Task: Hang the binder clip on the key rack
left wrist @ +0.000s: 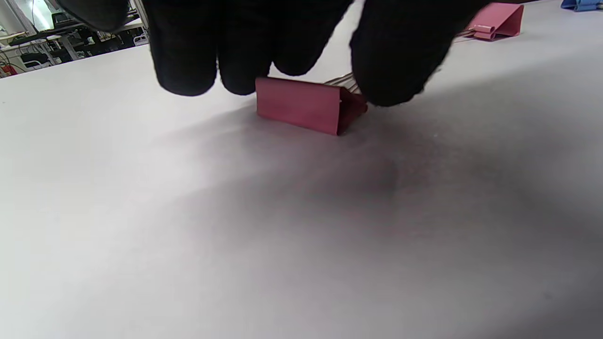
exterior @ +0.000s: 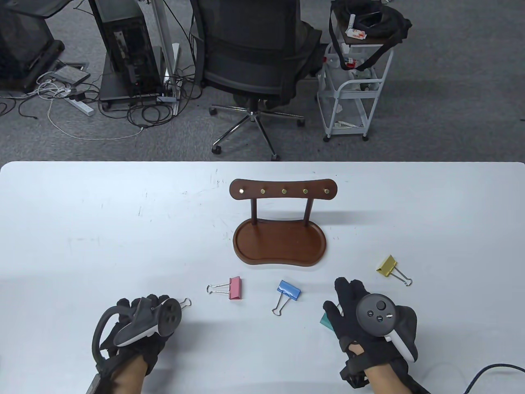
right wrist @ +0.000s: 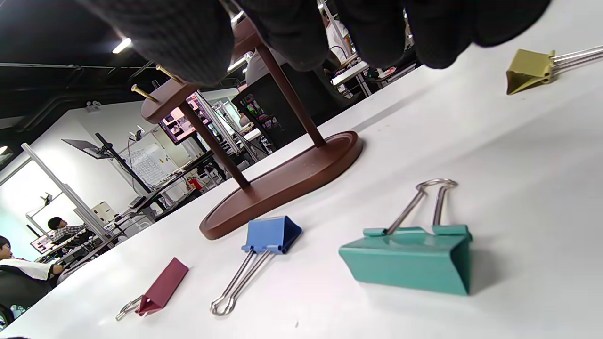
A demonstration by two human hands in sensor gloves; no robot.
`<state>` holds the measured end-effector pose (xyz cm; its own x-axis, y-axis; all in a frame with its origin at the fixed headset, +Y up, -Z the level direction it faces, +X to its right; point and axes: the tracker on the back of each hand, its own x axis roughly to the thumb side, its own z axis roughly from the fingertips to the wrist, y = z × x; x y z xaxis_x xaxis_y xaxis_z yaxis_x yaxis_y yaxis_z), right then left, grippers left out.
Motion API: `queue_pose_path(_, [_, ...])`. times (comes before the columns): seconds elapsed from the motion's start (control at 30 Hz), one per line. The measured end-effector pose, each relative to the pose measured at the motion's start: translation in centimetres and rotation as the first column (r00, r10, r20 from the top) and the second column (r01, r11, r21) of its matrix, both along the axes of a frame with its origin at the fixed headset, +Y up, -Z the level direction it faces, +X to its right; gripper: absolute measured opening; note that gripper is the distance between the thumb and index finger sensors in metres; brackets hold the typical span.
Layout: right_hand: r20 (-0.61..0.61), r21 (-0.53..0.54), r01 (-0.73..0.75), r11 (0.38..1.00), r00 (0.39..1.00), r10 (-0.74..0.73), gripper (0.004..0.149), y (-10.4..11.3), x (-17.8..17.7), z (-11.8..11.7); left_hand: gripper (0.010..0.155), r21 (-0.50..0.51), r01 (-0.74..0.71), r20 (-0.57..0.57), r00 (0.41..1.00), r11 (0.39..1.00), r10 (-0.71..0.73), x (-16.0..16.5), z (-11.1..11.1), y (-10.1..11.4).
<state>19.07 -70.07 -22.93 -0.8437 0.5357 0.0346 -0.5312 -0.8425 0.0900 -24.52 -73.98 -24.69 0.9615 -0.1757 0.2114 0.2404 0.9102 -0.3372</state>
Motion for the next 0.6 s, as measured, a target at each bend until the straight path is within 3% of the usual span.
queue_pose_path(0.6, [-0.009,-0.004,0.006,1.0,1.0,-0.006,0.074,-0.08,-0.09,0.04,0.076,0.008,0.109,0.04,0.993,0.994,-0.11,1.04,-0.68,-0.37])
